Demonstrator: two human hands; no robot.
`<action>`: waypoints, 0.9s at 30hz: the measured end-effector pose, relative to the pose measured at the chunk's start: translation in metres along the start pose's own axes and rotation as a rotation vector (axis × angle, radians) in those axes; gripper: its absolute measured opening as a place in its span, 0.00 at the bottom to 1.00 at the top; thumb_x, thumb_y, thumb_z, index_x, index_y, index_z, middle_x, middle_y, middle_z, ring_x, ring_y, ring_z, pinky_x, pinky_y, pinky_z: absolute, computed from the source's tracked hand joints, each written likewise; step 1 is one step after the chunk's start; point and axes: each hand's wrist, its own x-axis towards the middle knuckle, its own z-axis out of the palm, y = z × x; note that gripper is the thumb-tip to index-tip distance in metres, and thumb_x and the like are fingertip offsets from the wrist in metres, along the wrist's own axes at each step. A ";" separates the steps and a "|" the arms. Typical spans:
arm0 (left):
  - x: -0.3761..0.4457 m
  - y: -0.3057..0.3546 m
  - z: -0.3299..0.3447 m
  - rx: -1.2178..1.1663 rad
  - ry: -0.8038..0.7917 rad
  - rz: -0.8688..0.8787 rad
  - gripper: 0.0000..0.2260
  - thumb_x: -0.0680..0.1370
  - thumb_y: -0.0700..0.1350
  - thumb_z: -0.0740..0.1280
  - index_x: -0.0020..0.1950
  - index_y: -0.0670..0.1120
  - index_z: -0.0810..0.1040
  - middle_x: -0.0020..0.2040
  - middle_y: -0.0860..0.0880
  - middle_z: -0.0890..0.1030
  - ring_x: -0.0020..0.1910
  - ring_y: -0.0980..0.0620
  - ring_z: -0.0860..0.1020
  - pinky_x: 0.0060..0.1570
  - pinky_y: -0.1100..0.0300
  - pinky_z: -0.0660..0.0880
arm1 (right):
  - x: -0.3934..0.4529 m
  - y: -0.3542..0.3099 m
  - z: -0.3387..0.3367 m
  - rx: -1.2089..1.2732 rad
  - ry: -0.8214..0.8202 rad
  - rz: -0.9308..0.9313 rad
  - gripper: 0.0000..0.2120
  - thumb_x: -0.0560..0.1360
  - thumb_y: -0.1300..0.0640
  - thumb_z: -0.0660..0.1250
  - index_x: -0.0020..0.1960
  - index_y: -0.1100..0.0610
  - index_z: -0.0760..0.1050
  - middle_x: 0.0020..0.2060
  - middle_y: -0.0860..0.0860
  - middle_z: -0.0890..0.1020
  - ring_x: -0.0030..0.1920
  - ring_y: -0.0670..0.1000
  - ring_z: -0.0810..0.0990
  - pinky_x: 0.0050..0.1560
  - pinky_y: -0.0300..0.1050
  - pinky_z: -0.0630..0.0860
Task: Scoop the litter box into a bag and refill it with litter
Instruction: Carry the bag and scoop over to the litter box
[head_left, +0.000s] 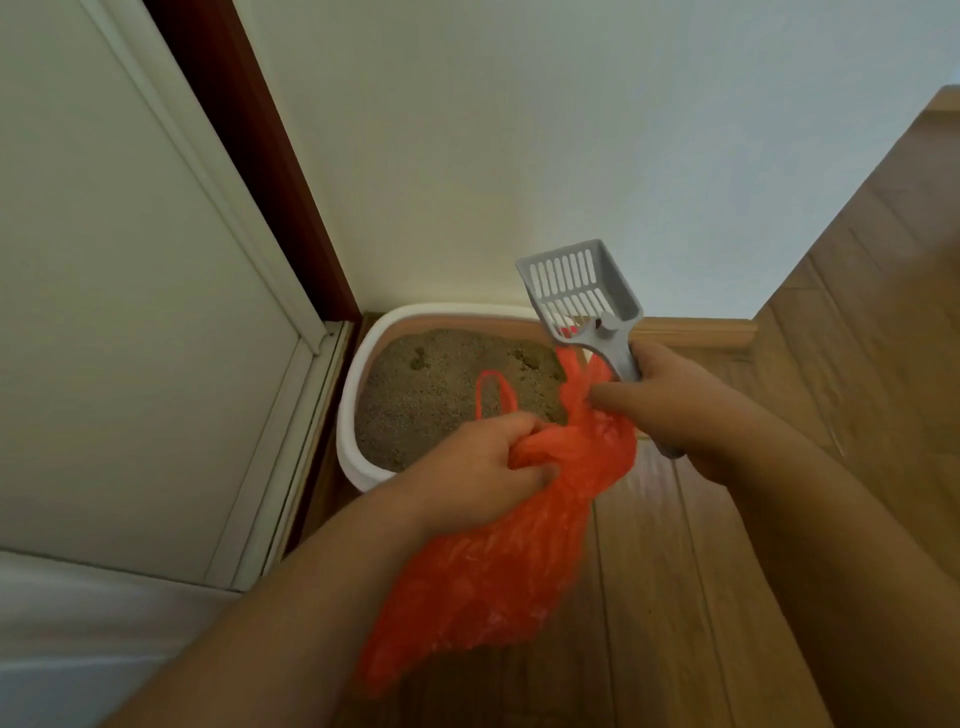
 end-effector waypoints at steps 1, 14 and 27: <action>0.004 -0.002 -0.002 0.050 0.001 0.009 0.08 0.80 0.46 0.69 0.47 0.59 0.78 0.44 0.55 0.82 0.40 0.60 0.80 0.44 0.53 0.80 | 0.004 -0.003 -0.002 -0.027 -0.011 -0.026 0.14 0.74 0.56 0.72 0.57 0.50 0.73 0.49 0.56 0.82 0.39 0.55 0.80 0.32 0.47 0.80; 0.025 -0.049 0.008 -0.473 -0.221 -0.055 0.14 0.78 0.43 0.69 0.62 0.54 0.79 0.53 0.48 0.85 0.51 0.48 0.84 0.52 0.54 0.79 | 0.046 0.032 -0.010 0.158 -0.238 -0.293 0.20 0.73 0.78 0.65 0.60 0.62 0.72 0.47 0.58 0.84 0.43 0.57 0.79 0.39 0.47 0.77; 0.042 -0.074 0.066 0.114 -0.121 0.205 0.37 0.73 0.47 0.77 0.78 0.49 0.64 0.75 0.51 0.68 0.74 0.55 0.68 0.72 0.56 0.68 | 0.029 0.036 0.011 0.674 -0.369 -0.258 0.16 0.63 0.74 0.55 0.41 0.54 0.66 0.31 0.51 0.67 0.27 0.49 0.63 0.27 0.45 0.56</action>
